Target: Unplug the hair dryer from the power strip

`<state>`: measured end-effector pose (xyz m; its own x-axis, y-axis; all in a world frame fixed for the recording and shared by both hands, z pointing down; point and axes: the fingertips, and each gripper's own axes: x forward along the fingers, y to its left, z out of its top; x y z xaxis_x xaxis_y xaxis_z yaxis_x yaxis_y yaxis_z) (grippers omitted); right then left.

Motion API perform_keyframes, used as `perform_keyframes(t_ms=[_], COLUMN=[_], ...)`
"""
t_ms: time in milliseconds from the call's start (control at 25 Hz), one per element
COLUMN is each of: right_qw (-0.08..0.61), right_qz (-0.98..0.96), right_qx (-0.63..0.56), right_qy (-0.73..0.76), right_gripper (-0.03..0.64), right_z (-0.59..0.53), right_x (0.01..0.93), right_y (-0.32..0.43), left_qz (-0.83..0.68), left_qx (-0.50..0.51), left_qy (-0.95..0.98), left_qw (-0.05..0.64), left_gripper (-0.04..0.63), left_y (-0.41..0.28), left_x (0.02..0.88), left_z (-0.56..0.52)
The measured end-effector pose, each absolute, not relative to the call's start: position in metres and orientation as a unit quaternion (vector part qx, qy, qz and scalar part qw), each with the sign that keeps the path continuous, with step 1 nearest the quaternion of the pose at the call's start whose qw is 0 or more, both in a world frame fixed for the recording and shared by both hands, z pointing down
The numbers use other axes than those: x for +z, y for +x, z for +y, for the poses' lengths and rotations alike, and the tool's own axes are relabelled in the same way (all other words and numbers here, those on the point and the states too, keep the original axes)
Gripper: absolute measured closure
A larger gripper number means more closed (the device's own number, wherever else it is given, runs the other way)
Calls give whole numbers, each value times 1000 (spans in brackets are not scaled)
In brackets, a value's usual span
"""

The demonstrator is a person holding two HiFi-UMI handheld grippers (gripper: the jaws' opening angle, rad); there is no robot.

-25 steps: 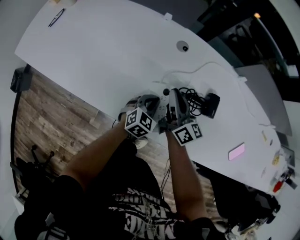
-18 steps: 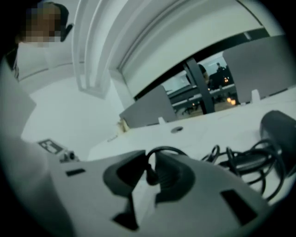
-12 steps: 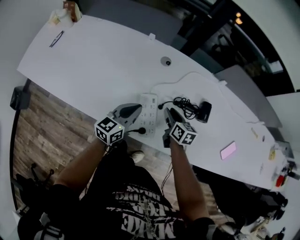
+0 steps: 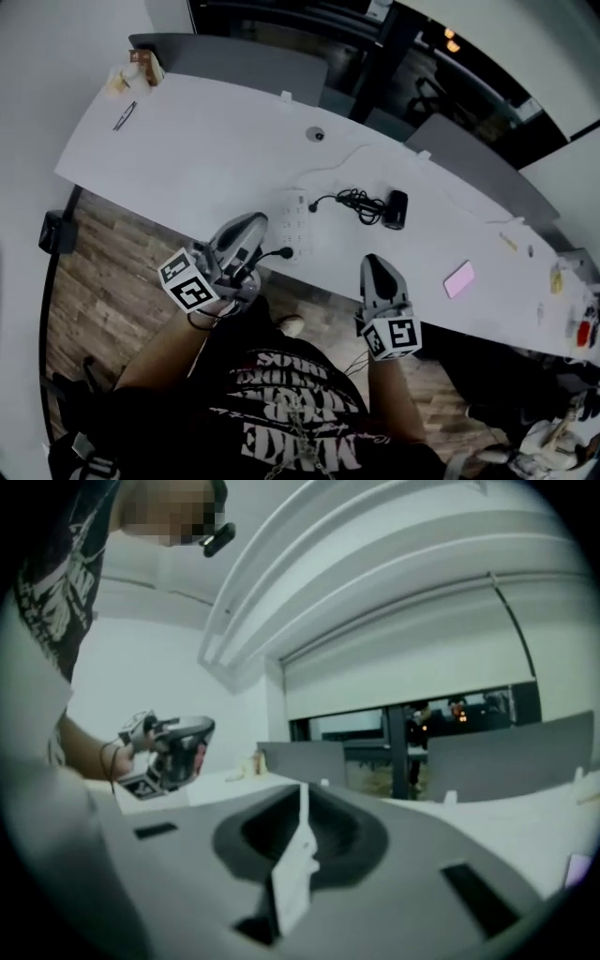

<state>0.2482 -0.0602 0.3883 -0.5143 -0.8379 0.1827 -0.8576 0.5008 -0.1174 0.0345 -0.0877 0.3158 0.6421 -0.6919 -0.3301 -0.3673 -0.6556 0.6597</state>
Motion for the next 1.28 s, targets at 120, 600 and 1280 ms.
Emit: perform_keyframes(t_ms=[120,600,1280], right_qw=[32,30,63], right_qz=[-862,-858,-826], right_qx=[95,72,71], right_qy=[497,508,555], right_gripper=[574,583,583], right_z=[-50,-42,-87], right_x=[379,378,379], right_y=[252,232,157], left_qz=[-361,-478,-395], left_qx=[-250,7,24], left_qy=[866,878,918], left_qw=[241,3,9], left_gripper=[574,574,574], left_y=[27,28,-26], left_x=[309,321,346], left_z=[-78,-63,-122])
